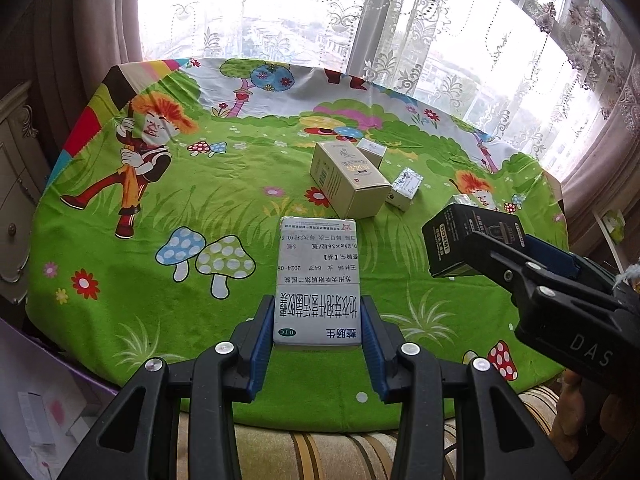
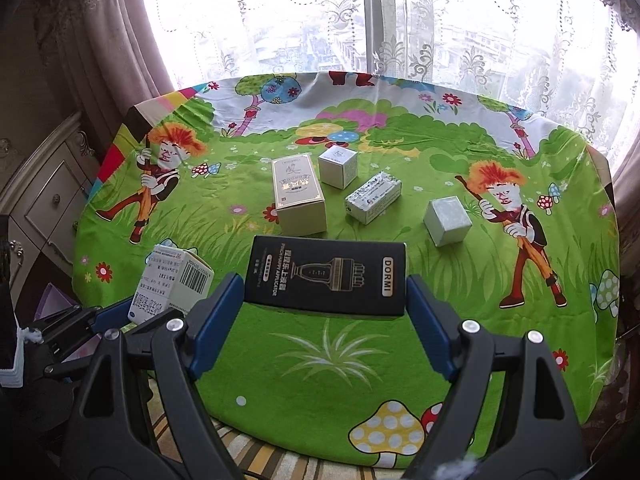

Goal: Organize rigid objects

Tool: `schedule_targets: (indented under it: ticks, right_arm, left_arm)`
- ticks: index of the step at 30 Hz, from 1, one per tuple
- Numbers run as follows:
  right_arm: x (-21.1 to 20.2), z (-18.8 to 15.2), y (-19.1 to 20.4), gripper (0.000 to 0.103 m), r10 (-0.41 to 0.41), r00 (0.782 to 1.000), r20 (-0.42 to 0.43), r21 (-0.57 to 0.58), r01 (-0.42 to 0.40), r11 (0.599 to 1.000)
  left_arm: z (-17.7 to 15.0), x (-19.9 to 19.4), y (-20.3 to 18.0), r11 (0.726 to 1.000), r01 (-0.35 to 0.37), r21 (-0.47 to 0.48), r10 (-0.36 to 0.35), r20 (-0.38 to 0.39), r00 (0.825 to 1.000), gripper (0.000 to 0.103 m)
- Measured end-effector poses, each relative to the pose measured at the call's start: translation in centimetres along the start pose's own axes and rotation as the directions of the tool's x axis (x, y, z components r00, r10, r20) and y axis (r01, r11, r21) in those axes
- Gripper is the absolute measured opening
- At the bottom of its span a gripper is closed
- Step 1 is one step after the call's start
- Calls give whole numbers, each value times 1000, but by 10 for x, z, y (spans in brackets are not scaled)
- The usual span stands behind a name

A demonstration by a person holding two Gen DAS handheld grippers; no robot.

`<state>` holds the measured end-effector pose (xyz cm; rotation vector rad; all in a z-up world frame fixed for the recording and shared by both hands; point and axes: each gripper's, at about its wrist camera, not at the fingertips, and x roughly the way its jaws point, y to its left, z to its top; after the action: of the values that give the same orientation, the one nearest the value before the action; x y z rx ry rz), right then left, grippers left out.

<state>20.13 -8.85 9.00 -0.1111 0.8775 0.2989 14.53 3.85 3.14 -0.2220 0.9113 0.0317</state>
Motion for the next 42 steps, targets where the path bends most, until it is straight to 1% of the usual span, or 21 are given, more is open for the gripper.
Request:
schedule_targets:
  ticks: [6, 8, 10, 17, 26, 33, 37, 42]
  right_arm:
    - [-20, -8, 15, 84, 19, 1000, 14, -19, -19, 1000]
    - [-27, -11, 21, 84, 22, 1000, 20, -30, -22, 999]
    - [-35, -14, 26, 84, 28, 999, 27, -40, -26, 999]
    - [-59, -24, 50, 84, 66, 997, 41, -75, -63, 995]
    - [-81, -36, 79, 84, 123, 991, 46, -119, -116, 986]
    - [-94, -43, 101, 84, 175, 984, 41, -148, -167, 975]
    - [-96, -49, 124, 84, 212, 977, 20, -190, -205, 960]
    - [-94, -62, 160, 84, 269, 963, -35, -252, -268, 930]
  left_arm:
    - [-10, -26, 16, 999, -44, -32, 45, 49, 998, 42]
    - [-11, -35, 22, 998, -33, -43, 36, 65, 997, 42]
    - [-13, -43, 28, 997, -44, -62, 49, 76, 996, 42]
    - [-26, -71, 49, 995, -48, -89, 56, 91, 994, 42]
    - [-49, -113, 92, 984, -91, -154, 110, 119, 987, 42]
    - [-68, -151, 143, 960, -156, -234, 193, 144, 971, 42]
    - [-84, -164, 177, 935, -198, -293, 245, 132, 960, 42]
    - [-102, -177, 211, 904, -241, -353, 298, 116, 948, 42]
